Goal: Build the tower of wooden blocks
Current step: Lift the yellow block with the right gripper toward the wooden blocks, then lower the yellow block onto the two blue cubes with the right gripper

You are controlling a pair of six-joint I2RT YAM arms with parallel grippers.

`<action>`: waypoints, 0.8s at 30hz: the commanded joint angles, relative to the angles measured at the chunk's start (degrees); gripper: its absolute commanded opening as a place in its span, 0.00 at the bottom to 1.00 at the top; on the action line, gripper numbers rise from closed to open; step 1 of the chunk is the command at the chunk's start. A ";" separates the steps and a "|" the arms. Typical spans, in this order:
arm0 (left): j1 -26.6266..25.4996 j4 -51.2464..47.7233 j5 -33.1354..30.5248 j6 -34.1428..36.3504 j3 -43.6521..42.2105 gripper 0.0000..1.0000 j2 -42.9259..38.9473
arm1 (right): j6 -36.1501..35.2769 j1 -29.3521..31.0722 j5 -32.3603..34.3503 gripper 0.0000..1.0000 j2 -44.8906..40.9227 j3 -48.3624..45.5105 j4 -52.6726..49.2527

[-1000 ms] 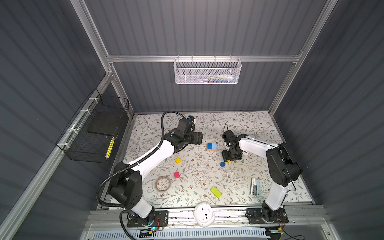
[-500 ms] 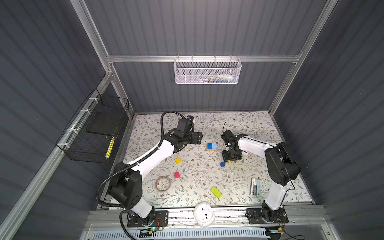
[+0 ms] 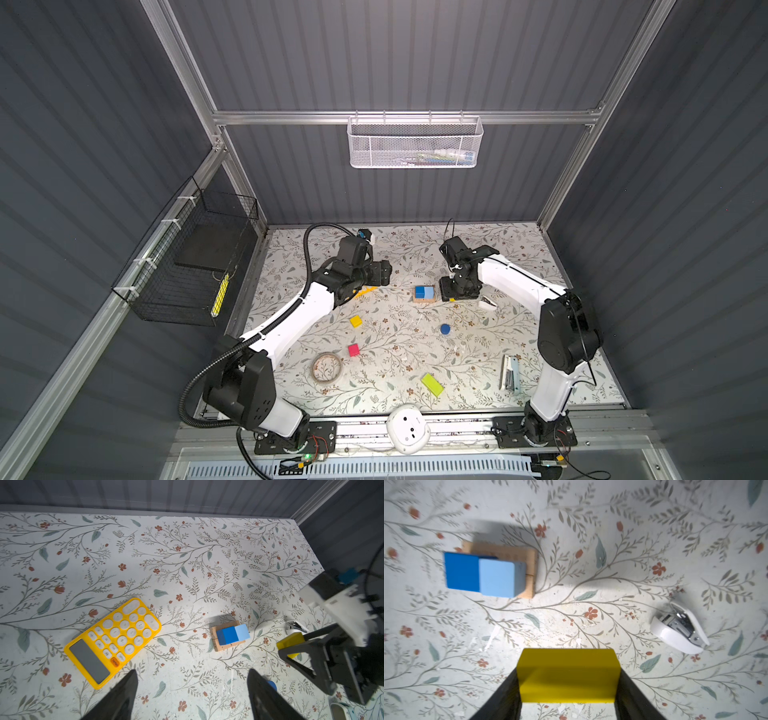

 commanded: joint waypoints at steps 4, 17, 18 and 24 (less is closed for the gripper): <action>3.52 -0.58 3.82 -0.57 -1.66 0.83 -1.57 | 4.55 2.47 -0.69 0.55 6.35 11.06 -6.87; 7.29 -0.31 7.04 0.13 -3.35 0.83 -2.36 | 10.31 5.12 -0.01 0.52 15.82 22.85 -10.98; 7.40 -0.31 7.20 0.18 -3.38 0.83 -2.29 | 10.54 5.24 0.00 0.52 16.20 23.14 -10.89; 8.03 -0.31 7.83 0.50 -3.47 0.83 -2.00 | 12.35 6.03 1.26 0.52 19.09 25.71 -11.63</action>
